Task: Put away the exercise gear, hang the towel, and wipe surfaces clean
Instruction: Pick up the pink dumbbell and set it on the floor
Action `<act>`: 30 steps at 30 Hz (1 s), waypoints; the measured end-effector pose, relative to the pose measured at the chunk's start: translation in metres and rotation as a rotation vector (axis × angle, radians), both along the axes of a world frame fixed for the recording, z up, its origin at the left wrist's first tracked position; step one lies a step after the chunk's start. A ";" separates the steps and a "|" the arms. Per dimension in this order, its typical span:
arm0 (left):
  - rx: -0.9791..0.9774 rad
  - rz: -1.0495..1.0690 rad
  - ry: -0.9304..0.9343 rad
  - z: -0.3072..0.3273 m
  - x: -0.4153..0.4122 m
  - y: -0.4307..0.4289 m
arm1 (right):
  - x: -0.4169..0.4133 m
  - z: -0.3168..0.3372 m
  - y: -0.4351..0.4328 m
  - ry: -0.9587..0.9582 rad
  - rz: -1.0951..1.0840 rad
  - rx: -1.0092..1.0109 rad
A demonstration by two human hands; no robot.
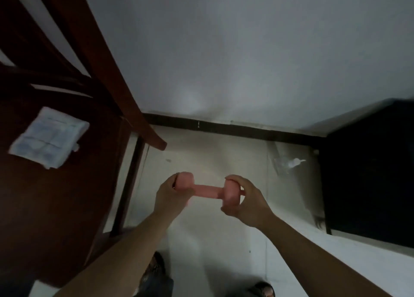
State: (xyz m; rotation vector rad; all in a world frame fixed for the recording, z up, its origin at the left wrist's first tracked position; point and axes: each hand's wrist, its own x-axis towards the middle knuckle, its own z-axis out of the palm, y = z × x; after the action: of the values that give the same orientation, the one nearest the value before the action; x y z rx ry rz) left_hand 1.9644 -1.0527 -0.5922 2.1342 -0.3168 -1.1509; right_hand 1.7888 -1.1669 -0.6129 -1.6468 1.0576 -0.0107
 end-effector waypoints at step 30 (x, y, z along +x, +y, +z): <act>-0.067 -0.449 -0.480 -0.347 0.096 -0.054 | 0.094 -0.332 -0.062 0.048 0.253 -0.373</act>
State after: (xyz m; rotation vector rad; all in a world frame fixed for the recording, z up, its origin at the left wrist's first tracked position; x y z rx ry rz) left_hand 2.0602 -1.1063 -0.9395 2.3248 -1.0790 -0.8184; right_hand 1.8824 -1.2287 -0.9451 -2.1195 0.9130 -0.0022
